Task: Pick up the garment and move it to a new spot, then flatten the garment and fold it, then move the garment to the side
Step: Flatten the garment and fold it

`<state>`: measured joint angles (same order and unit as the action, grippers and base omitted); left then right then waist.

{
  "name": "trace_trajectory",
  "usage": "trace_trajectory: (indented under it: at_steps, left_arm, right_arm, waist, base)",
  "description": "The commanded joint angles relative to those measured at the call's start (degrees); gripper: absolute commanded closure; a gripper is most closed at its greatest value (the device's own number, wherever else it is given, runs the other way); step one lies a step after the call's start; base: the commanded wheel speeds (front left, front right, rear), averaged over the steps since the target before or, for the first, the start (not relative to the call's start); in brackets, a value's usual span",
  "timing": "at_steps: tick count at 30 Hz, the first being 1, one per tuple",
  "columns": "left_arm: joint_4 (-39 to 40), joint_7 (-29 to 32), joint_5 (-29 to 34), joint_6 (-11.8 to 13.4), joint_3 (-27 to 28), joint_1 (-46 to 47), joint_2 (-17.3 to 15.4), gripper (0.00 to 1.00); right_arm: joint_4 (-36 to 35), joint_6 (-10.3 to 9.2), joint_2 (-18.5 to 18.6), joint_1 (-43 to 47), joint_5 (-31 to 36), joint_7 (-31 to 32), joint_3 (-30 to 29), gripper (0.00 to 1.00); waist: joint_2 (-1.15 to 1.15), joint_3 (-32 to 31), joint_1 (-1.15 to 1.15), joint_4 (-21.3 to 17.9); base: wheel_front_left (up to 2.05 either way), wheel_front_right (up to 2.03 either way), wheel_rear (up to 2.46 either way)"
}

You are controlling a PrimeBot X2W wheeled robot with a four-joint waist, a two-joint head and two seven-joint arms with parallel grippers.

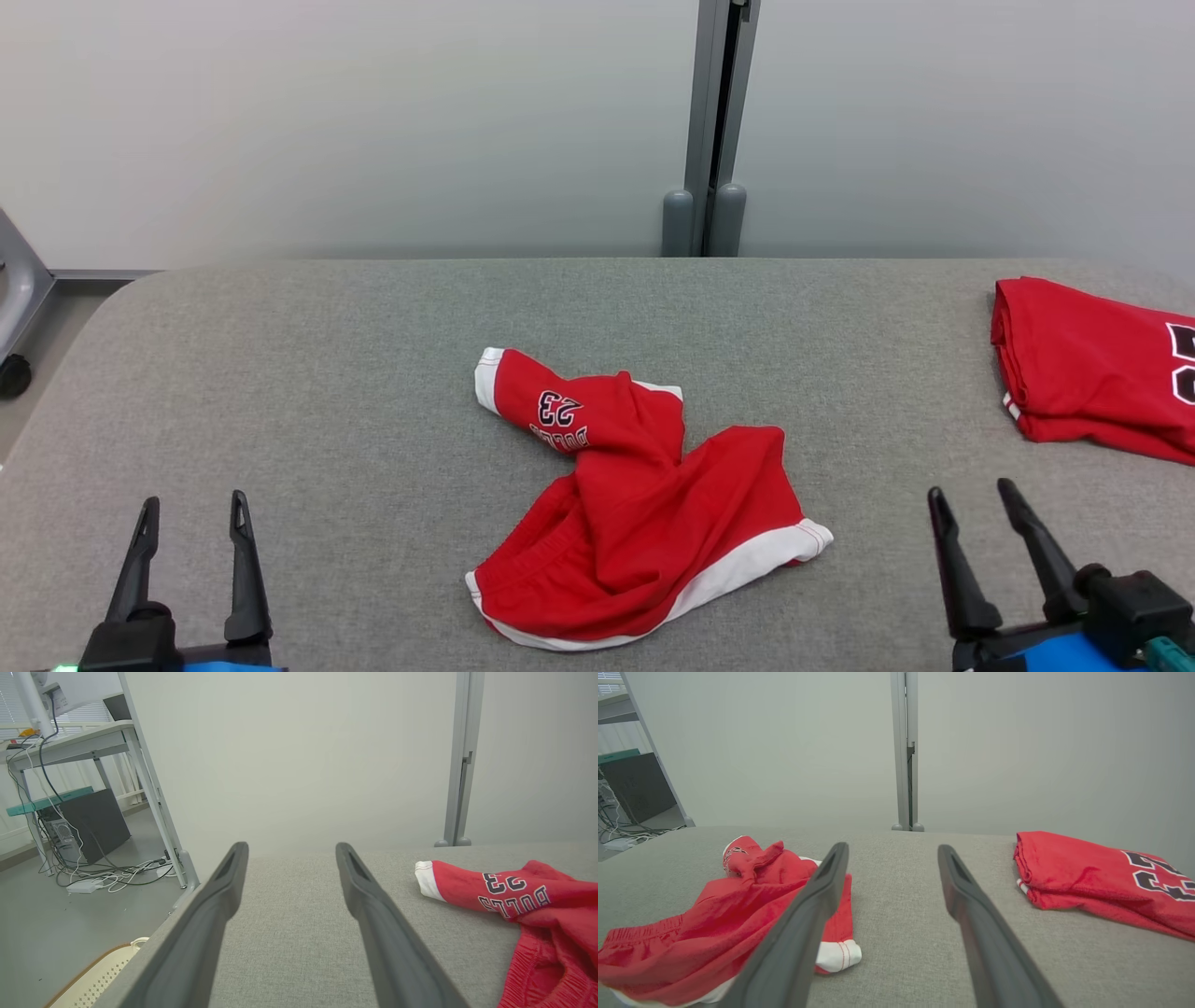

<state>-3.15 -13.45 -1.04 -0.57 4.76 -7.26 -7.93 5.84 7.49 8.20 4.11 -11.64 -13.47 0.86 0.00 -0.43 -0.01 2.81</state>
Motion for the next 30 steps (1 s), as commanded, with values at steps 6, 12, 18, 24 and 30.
trace_trajectory:
  at_steps: [6, 12, 18, 24, 30]
  left_arm:
    - [2.6, 4.6, -1.0, -1.5, -0.5, -1.1, -1.6, 0.00]
    - [5.8, 8.3, -2.5, -2.8, -0.4, -2.1, -2.7, 0.00]
    - [7.7, 9.4, -2.8, -2.3, -0.1, -2.9, -3.2, 0.00]
    - [7.1, 9.2, -3.2, -3.2, -2.1, -1.9, -2.8, 0.00]
    - [4.2, 9.7, -3.0, -5.3, -7.5, 1.5, -3.4, 0.00]
  right_arm:
    - [-1.6, 0.01, -0.4, 2.8, 1.5, 3.7, 1.0, 0.00]
    - [-3.1, 0.01, -0.7, 4.1, 2.2, 6.6, 1.1, 0.00]
    - [-3.8, 0.01, -0.8, 4.5, 2.4, 7.7, 1.1, 0.00]
    - [-1.6, 0.01, -0.7, 2.2, 1.2, 8.1, 1.6, 0.00]
    - [3.0, 0.01, 1.0, -2.1, 1.2, 8.0, 3.4, 0.00]
  waist:
    - [0.00, -0.4, 0.01, 0.7]
    - [0.00, -0.4, 0.01, 1.0]
    - [0.00, -0.4, 0.01, 0.7]
    - [0.00, 0.2, 0.01, -0.1]
    - [0.00, 1.4, 0.01, -0.7]
  base:
    - [0.00, 0.00, 0.00]
    - [0.00, 0.00, 0.00]
    - [0.00, 0.00, 0.00]
    - [0.00, 0.00, 0.00]
    - [0.00, 0.00, 0.00]
